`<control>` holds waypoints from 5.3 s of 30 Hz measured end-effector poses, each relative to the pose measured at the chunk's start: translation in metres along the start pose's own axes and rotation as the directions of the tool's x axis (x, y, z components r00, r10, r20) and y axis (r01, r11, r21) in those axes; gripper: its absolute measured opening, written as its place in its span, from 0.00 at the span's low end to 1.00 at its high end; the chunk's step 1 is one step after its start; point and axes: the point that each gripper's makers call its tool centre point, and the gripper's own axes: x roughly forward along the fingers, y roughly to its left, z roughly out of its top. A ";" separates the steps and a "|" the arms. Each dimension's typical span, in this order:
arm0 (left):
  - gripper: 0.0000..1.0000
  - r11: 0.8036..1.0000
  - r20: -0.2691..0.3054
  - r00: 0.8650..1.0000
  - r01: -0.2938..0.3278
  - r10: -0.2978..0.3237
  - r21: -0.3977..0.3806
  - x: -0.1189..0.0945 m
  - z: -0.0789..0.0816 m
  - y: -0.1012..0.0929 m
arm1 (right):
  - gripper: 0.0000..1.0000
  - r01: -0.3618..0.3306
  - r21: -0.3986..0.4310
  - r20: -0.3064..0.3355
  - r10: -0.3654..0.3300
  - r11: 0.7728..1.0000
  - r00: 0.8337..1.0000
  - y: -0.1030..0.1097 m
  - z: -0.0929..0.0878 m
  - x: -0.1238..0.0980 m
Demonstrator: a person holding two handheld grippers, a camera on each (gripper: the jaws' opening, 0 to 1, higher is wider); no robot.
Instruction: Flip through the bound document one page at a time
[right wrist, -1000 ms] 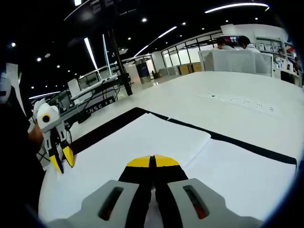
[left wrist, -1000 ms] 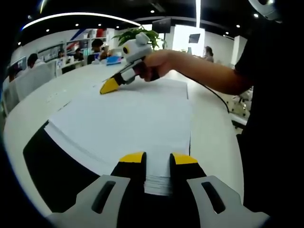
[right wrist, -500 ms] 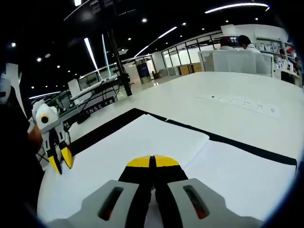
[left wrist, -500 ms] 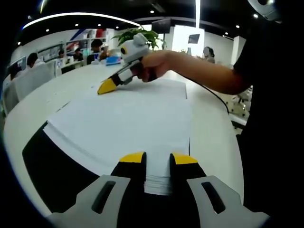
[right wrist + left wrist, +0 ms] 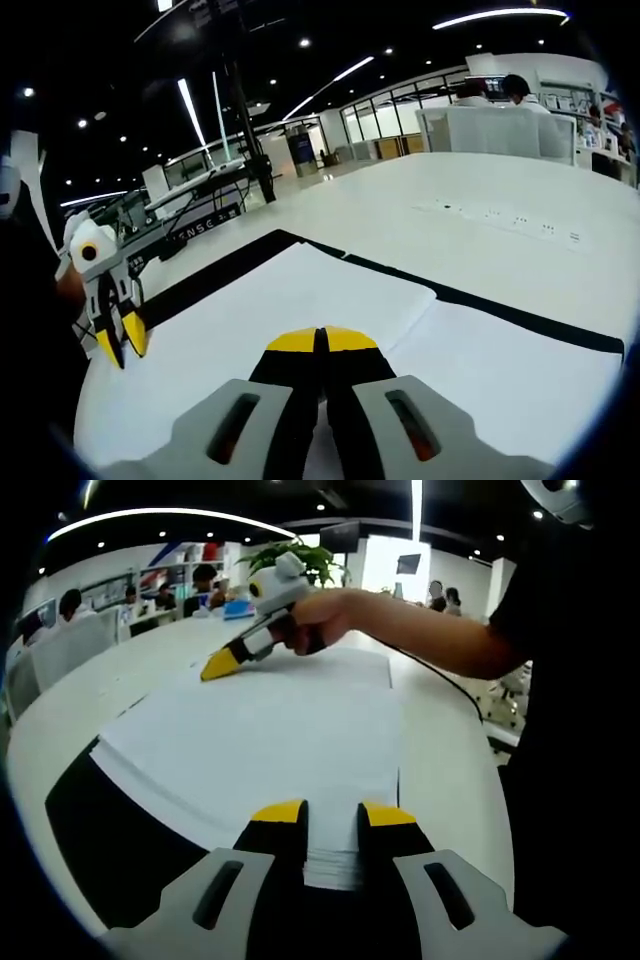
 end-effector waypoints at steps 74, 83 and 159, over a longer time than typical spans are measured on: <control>0.22 0.999 -0.040 0.999 0.022 -0.021 0.032 0.005 0.003 0.000 | 0.02 -0.036 -0.135 -0.051 0.029 0.990 0.998 -0.038 0.018 0.028; 0.22 1.000 -0.039 0.999 0.019 -0.018 0.025 0.004 0.003 0.000 | 0.02 -0.023 -0.202 -0.072 0.009 0.979 0.997 -0.043 0.021 0.035; 0.19 0.997 -0.016 0.997 -0.070 0.069 -0.033 -0.007 -0.005 -0.002 | 0.02 0.089 -0.111 0.015 -0.088 0.990 0.996 -0.044 0.012 0.012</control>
